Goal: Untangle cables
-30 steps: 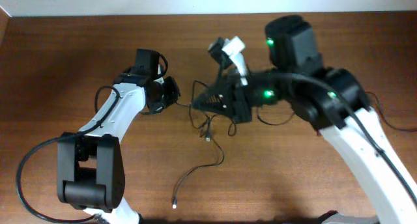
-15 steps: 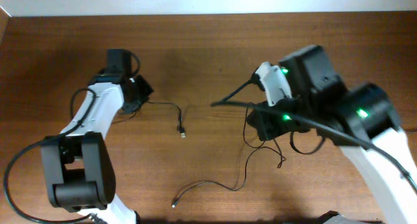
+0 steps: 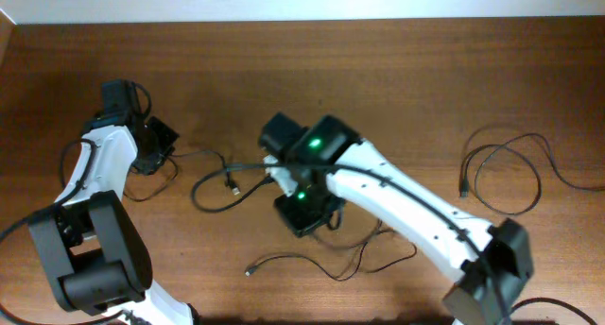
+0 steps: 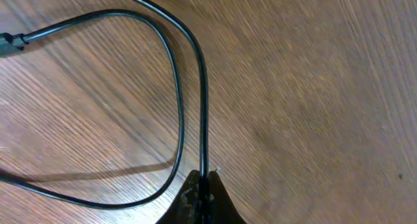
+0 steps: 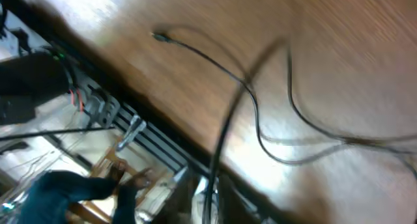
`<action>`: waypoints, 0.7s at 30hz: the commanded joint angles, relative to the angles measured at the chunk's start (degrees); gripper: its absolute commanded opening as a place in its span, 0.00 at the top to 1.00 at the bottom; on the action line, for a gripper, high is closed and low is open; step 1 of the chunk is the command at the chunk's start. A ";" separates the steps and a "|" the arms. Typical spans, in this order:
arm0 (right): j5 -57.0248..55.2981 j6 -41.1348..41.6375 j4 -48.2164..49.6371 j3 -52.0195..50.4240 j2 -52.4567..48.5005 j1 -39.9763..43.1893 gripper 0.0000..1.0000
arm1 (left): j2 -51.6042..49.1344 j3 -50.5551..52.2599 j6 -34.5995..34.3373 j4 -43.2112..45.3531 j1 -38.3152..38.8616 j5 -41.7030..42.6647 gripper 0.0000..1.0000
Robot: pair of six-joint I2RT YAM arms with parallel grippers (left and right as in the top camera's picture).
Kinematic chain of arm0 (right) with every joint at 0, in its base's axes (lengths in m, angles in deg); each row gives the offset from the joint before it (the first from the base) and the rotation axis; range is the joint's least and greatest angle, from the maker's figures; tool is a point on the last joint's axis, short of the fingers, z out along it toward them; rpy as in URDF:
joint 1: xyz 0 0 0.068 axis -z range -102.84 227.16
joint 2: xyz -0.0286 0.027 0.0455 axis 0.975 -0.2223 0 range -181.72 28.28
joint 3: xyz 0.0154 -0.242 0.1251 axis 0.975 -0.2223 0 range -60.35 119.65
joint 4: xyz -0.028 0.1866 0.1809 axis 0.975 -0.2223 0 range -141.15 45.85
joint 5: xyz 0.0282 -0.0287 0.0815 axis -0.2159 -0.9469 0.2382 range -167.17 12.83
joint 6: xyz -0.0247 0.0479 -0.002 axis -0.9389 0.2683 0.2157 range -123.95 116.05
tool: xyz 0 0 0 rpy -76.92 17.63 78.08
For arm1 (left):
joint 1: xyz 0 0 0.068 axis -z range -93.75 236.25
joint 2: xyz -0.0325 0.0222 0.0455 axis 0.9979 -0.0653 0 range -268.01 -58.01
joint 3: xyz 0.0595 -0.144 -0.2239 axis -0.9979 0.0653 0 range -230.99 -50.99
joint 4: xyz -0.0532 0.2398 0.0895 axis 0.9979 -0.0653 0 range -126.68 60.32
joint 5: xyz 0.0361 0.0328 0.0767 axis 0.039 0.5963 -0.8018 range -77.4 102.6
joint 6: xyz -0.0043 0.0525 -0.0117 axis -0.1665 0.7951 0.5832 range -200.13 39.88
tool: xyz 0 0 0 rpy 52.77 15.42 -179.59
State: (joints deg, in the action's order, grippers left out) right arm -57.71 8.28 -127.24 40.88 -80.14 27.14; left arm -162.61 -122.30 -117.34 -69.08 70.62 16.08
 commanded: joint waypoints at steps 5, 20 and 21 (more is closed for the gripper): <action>-2.86 -9.60 9.01 -5.40 -1.88 -7.13 0.59 | -0.31 -0.09 -0.28 -0.13 -6.95 -1.75 0.88; -14.08 -15.04 42.88 -29.86 -1.90 -11.65 0.31 | -0.31 -0.09 -0.31 -1.68 -6.97 -1.79 0.01; -15.47 -15.04 43.06 -29.97 -1.90 -12.66 0.33 | -0.31 -0.09 -0.31 -1.66 -6.97 -1.79 0.01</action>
State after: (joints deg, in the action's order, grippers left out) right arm -69.53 -6.23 -84.57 11.52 -82.37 16.19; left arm -162.61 -122.30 -117.69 -70.65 63.77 14.90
